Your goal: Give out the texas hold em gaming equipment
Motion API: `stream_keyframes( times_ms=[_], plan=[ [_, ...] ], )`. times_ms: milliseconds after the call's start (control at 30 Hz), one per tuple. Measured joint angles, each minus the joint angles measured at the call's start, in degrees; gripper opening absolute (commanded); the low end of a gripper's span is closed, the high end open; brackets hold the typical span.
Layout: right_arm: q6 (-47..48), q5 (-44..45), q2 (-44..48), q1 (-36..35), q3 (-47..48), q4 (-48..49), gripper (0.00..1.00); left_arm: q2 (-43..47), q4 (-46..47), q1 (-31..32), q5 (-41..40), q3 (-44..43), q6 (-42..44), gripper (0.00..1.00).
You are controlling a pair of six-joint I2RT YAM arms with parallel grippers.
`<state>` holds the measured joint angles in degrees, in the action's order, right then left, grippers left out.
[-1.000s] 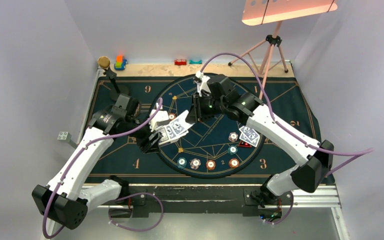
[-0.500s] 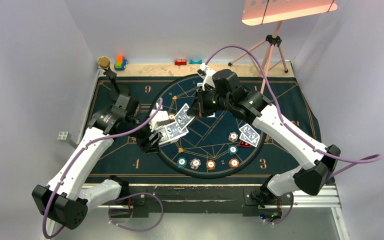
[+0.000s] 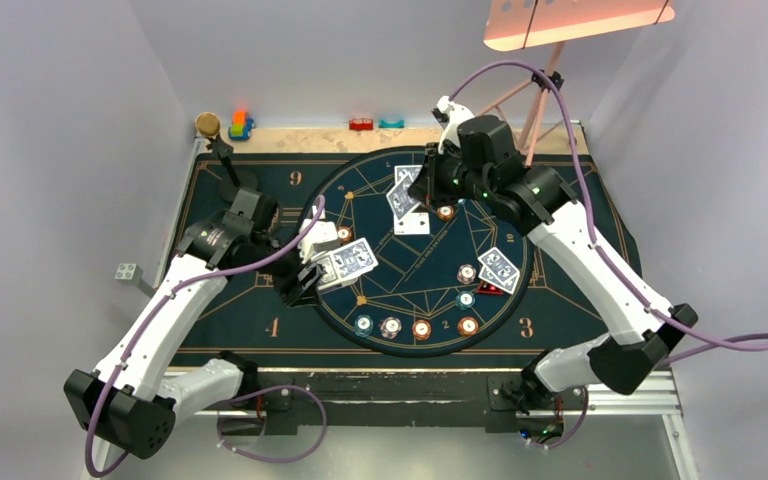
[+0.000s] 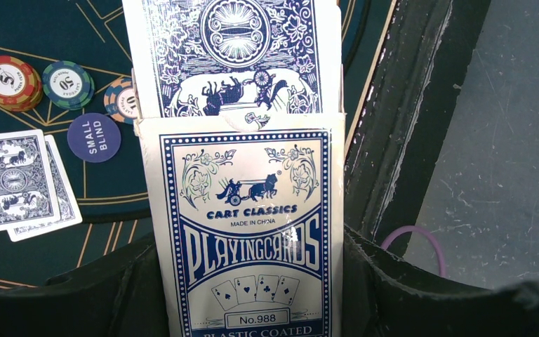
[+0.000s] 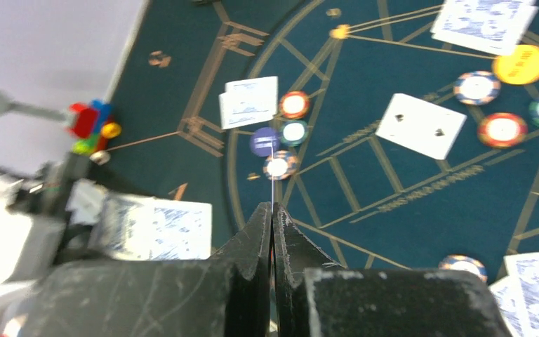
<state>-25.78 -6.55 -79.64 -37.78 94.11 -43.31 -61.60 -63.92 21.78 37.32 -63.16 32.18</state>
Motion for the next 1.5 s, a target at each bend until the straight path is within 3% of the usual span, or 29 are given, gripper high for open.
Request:
stream_keyframes(
  times_ms=[433, 600, 967, 1500],
  plan=[
    [5.4, 36.8, -19.8, -1.0, 0.5, -5.9, 0.0, 0.2, -0.3, 0.0, 0.2, 0.0, 0.2, 0.09],
    [5.8, 44.8, -28.9, -2.0, 4.2, -8.3, 0.0, 0.3, -1.1, 0.0, 0.2, 0.0, 0.4, 0.09],
    [6.1, 50.8, -44.4, -3.9, 11.9, -9.4, 0.0, 0.6, -1.5, 0.0, 0.2, 0.0, 0.4, 0.09],
    [6.8, 48.7, -52.8, -7.9, 17.7, -8.9, 0.0, 0.9, -1.3, 0.0, -0.1, 0.0, 0.4, 0.1]
  ],
)
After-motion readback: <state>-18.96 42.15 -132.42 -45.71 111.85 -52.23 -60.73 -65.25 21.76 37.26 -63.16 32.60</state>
